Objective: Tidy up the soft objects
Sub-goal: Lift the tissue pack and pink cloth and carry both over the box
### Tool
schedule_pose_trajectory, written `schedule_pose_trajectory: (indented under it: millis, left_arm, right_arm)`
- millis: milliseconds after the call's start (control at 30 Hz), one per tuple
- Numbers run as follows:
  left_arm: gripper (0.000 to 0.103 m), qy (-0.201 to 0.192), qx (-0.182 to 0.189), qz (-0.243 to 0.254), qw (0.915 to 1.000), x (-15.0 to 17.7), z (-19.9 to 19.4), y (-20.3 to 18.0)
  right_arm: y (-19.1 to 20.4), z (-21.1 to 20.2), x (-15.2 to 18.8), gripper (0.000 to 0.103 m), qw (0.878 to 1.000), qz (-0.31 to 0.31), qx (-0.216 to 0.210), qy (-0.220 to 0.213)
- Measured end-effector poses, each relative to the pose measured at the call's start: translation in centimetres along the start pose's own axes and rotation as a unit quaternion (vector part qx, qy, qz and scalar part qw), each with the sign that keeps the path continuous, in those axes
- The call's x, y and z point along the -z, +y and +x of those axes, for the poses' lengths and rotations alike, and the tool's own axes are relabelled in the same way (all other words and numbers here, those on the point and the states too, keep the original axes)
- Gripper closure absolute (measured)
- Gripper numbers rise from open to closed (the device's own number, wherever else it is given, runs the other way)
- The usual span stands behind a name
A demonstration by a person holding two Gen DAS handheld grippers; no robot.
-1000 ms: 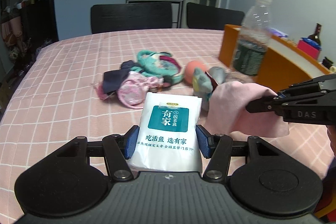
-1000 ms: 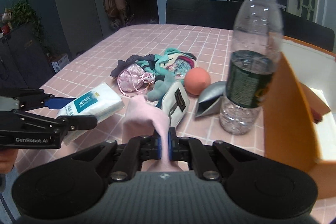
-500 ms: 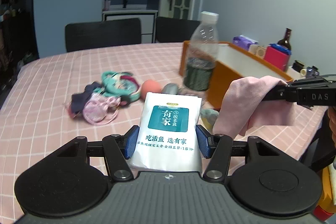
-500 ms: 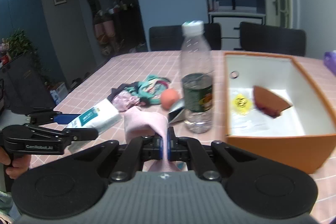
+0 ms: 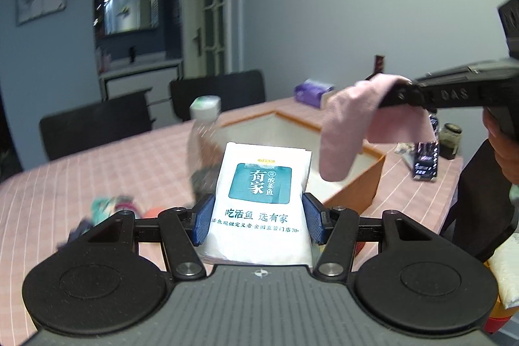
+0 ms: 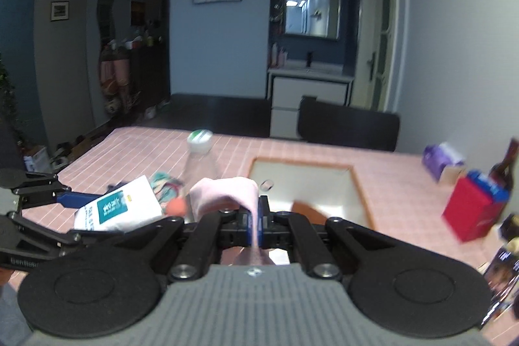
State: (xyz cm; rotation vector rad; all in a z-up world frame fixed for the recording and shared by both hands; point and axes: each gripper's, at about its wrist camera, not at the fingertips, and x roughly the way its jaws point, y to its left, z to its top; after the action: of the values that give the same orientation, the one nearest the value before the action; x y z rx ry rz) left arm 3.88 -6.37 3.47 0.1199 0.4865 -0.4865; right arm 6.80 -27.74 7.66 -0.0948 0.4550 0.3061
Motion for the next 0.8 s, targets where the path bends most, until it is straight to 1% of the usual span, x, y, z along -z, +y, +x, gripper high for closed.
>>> schedule_pose_trajectory:
  millis: [100,200,333,400,467,533,633,700,800]
  left_arm:
    - [0.037,-0.015,0.008,0.017,0.9997,-1.8,0.8,-1.3]
    - [0.037,-0.022,0.018,0.026,0.9993,-3.2,1.9,-2.1]
    - [0.037,-0.018,0.033,0.025,0.9990,-4.8,3.8,-3.1]
    - [0.037,-0.015,0.034,0.023,0.9991,-5.4,5.0,-3.6]
    - [0.037,-0.008,0.032,0.031,0.9990,-6.0,6.5,-4.3]
    - [0.037,0.007,0.026,0.043,0.9987,-6.4,8.3,-5.0]
    - [0.037,0.045,0.026,0.051,0.9973,-6.5,11.9,-5.6]
    - [0.037,0.075,0.018,0.065,0.9949,-6.0,14.2,-6.1]
    - [0.037,0.114,0.003,0.088,0.9896,-5.1,17.3,-6.9]
  right_arm:
    - [-1.4,-0.1,-1.7,0.103,1.000,-0.006,0.012,-0.004]
    - [-2.9,0.7,-3.1,0.103,1.000,-0.003,0.023,0.004]
    - [-4.8,2.4,-4.2,0.103,0.999,0.003,0.033,0.031]
    - [-5.7,3.6,-4.2,0.103,0.998,0.004,0.042,0.049]
    - [-6.6,5.3,-4.0,0.103,0.996,0.010,0.049,0.070]
    - [-7.7,7.3,-3.6,0.103,0.994,0.019,0.053,0.093]
    - [-8.9,10.5,-2.0,0.103,0.989,0.042,0.048,0.132]
    - [-9.3,12.6,-0.6,0.103,0.985,0.053,0.046,0.157]
    - [-9.3,15.4,1.4,0.103,0.979,0.053,0.049,0.188]
